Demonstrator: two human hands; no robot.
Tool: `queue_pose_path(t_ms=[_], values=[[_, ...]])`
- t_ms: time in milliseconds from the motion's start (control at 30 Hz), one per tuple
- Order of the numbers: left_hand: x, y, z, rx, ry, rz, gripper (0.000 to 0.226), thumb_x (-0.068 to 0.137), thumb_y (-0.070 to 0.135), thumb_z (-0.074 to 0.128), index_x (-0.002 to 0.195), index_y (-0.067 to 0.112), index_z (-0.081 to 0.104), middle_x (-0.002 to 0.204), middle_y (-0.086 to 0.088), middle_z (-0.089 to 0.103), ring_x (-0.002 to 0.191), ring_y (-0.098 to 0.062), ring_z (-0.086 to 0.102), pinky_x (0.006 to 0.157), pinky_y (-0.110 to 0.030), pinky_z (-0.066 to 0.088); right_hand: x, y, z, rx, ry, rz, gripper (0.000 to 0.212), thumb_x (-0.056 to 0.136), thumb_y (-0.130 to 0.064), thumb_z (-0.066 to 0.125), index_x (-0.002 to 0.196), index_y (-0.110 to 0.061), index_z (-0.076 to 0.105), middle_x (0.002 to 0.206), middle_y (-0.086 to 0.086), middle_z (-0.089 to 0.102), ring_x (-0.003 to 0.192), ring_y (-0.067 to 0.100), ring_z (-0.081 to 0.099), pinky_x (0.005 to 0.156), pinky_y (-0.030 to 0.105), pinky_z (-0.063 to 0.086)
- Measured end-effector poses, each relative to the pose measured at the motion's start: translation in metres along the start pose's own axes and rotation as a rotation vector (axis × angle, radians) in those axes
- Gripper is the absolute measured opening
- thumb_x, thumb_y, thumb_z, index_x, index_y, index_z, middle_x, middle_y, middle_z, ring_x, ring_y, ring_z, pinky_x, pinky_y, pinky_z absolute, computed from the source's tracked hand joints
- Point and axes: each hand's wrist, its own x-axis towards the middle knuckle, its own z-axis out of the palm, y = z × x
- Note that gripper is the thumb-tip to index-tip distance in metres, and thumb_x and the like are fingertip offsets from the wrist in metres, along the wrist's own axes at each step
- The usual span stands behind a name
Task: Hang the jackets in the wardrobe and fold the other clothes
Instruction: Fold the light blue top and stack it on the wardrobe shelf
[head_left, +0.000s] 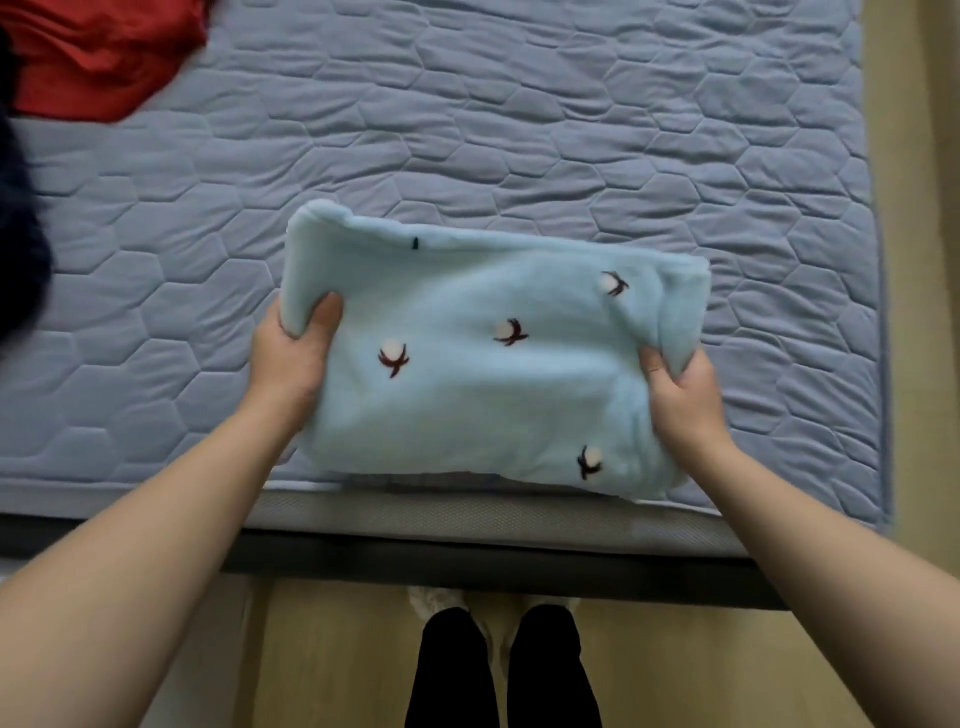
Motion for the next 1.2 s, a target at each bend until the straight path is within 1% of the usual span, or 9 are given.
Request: queue_pose_path(t_ms=[200,333,500,600,700,800,900,1000,1200], values=[[0.043,-0.022,0.042,0.554,0.015,-0.344,0.063,0.093,0.054,0.041,0.131,0.004,0.037,0.134,-0.022,0.048,0.12,-0.04,0.048,0.089,-0.043,0.037,0.024,0.022,0.03,-0.369,-0.126,0.38,0.036,0.093,-0.029,0.051,0.122,-0.012,0.039,0.123,0.013,0.056,0.106,0.032,0.053,0.079,0.035,0.038],[0.047,-0.007,0.036,0.736,0.015,0.109,0.055,0.092,0.039,0.048,0.138,0.014,0.032,0.139,-0.011,0.042,0.122,-0.033,0.043,0.093,-0.047,0.038,0.02,0.011,0.046,-0.513,-0.024,0.179,0.063,0.088,-0.022,0.051,0.146,-0.016,0.026,0.144,0.012,0.038,0.13,0.032,0.038,0.102,0.046,0.032],[0.083,0.028,0.02,1.021,-0.333,0.543,0.059,0.088,0.029,0.062,0.14,0.017,0.038,0.136,-0.009,0.047,0.125,-0.029,0.04,0.102,-0.045,0.034,0.047,-0.025,0.054,-0.86,-0.127,-0.246,0.069,0.09,-0.025,0.052,0.15,-0.021,0.02,0.158,0.003,0.017,0.146,0.023,0.014,0.115,0.047,0.014],[0.108,0.036,0.026,1.18,-0.447,0.691,0.025,0.09,0.035,0.059,0.107,0.016,0.059,0.107,-0.006,0.063,0.101,-0.026,0.05,0.083,-0.037,0.033,0.075,-0.035,0.07,-1.084,-0.349,-0.378,0.055,0.092,-0.024,0.047,0.145,-0.019,0.031,0.146,0.003,0.041,0.138,0.022,0.031,0.116,0.051,0.007],[0.123,0.034,0.04,1.274,-0.41,0.602,0.017,0.094,0.035,0.051,0.091,0.019,0.055,0.097,-0.005,0.063,0.091,-0.026,0.049,0.079,-0.036,0.028,0.098,-0.032,0.083,-1.234,-0.388,-0.366,0.022,0.096,-0.021,0.04,0.112,-0.015,0.054,0.116,0.004,0.059,0.114,0.026,0.05,0.114,0.048,0.015],[0.12,0.022,0.057,1.203,-0.206,0.446,0.019,0.095,0.02,0.048,0.111,0.013,0.055,0.116,-0.012,0.057,0.109,-0.031,0.048,0.093,-0.042,0.03,0.107,-0.026,0.093,-1.183,-0.191,-0.35,0.018,0.095,-0.014,0.04,0.105,-0.015,0.055,0.111,0.006,0.058,0.109,0.027,0.049,0.111,0.047,0.018],[0.077,0.02,0.066,1.023,-0.08,0.435,0.051,0.091,0.009,0.045,0.141,0.013,0.037,0.148,-0.013,0.034,0.139,-0.03,0.026,0.115,-0.048,0.014,0.076,-0.03,0.102,-0.925,-0.075,-0.334,0.034,0.093,-0.014,0.045,0.126,-0.016,0.051,0.139,0.006,0.046,0.133,0.025,0.036,0.116,0.052,0.007],[0.011,0.012,0.058,0.983,-0.112,0.611,0.06,0.088,0.024,0.037,0.147,0.015,0.029,0.158,-0.01,0.02,0.147,-0.028,0.013,0.115,-0.054,0.007,0.017,-0.042,0.104,-0.803,-0.164,-0.399,0.057,0.091,-0.021,0.047,0.146,-0.021,0.034,0.159,0.002,0.019,0.148,0.025,0.011,0.115,0.058,0.003],[-0.012,-0.031,0.06,1.151,-0.257,0.631,0.061,0.088,0.043,0.035,0.146,0.023,0.038,0.156,-0.013,0.024,0.144,-0.036,0.019,0.11,-0.065,0.016,-0.032,-0.034,0.128,-0.892,-0.275,-0.592,0.058,0.087,-0.044,0.04,0.144,-0.032,0.04,0.155,0.005,0.028,0.143,0.037,0.023,0.106,0.07,0.017]])
